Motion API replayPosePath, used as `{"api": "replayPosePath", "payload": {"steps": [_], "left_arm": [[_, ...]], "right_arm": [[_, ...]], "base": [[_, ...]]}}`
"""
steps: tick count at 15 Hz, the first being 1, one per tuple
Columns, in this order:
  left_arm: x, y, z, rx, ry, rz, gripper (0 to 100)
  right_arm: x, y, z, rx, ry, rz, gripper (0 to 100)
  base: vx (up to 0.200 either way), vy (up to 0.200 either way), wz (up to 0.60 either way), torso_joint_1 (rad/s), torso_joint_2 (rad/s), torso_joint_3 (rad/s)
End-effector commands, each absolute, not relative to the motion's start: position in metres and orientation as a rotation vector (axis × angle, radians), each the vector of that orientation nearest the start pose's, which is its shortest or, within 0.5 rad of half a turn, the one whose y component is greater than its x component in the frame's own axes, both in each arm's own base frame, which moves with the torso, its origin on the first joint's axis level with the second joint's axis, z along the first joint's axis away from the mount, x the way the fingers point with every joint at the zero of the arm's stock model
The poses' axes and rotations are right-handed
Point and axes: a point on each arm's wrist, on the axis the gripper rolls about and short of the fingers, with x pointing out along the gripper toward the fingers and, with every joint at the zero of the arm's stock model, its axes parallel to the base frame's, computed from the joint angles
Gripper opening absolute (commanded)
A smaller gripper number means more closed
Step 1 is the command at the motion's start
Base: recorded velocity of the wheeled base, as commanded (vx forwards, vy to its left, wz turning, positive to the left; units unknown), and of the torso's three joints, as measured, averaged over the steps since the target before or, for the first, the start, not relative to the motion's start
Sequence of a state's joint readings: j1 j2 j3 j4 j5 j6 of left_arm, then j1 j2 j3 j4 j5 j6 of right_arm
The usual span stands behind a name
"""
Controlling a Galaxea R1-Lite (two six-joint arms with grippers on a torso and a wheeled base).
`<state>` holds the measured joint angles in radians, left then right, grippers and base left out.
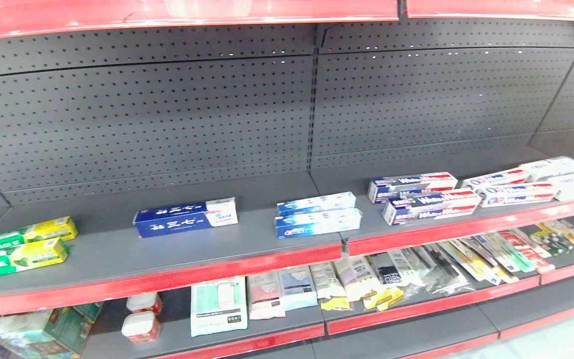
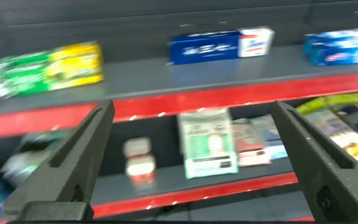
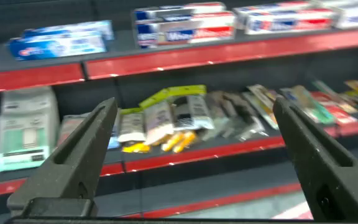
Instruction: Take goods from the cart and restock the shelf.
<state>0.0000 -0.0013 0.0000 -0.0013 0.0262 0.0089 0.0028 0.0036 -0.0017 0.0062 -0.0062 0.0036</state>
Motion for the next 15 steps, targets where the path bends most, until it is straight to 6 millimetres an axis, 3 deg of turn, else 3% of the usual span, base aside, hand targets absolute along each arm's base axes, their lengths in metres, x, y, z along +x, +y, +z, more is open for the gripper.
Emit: {"api": "replayPosePath", "payload": {"steps": [1, 15], "left_arm": [[-0.0228, 0.0006, 0.0755, 0.009, 0.0, 0.028, 100], [-0.0228, 0.0006, 0.0755, 0.009, 0.0, 0.028, 100]], "right_arm": [[-0.0227, -0.0002, 0.0753, 0.003, 0.008, -0.003, 100], [-0.0227, -0.0002, 0.0753, 0.003, 0.008, -0.003, 100]], "base": [[0.0, 0.0, -0.6, 0.007, 0.01, 0.002], [0.0, 0.0, -0.6, 0.003, 0.0, 0.003]]}}
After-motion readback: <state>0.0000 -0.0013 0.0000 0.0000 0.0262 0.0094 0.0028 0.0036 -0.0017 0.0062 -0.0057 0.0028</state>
